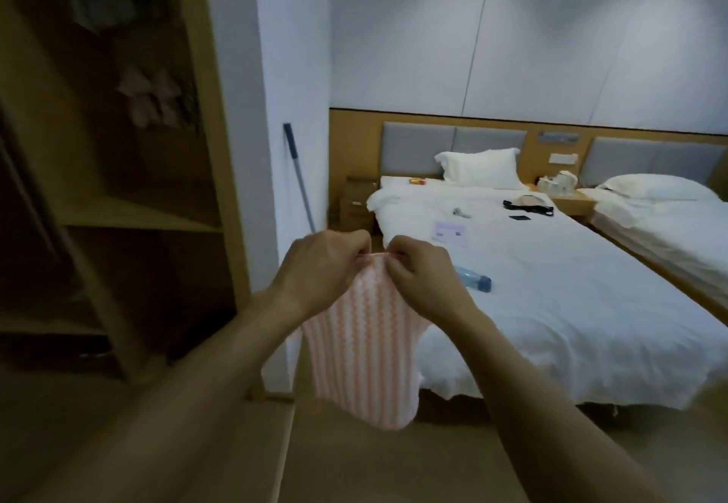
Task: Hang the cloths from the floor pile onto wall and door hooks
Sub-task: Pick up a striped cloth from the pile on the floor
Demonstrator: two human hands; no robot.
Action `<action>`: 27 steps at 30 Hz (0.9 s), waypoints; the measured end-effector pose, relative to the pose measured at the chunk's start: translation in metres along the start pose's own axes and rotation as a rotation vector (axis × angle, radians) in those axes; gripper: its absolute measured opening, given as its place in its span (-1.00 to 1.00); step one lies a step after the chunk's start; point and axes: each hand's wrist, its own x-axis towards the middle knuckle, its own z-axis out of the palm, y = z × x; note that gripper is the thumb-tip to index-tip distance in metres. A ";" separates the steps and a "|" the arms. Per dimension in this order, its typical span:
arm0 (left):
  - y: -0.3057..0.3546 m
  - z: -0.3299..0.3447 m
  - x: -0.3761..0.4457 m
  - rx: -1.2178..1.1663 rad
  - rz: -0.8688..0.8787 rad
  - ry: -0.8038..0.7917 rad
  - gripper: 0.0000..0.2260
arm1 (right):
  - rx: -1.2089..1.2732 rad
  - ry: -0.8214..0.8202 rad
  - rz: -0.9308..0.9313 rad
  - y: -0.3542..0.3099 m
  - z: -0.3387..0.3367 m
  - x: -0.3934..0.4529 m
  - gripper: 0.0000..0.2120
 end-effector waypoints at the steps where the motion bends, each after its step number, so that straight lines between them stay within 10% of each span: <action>1: -0.022 -0.011 -0.008 0.005 -0.018 0.000 -0.84 | 0.019 0.004 -0.048 -0.018 0.015 0.009 -0.81; 27: -0.429 -0.188 -0.055 0.417 -0.442 0.219 -0.83 | 0.348 -0.075 -0.607 -0.329 0.286 0.274 -0.84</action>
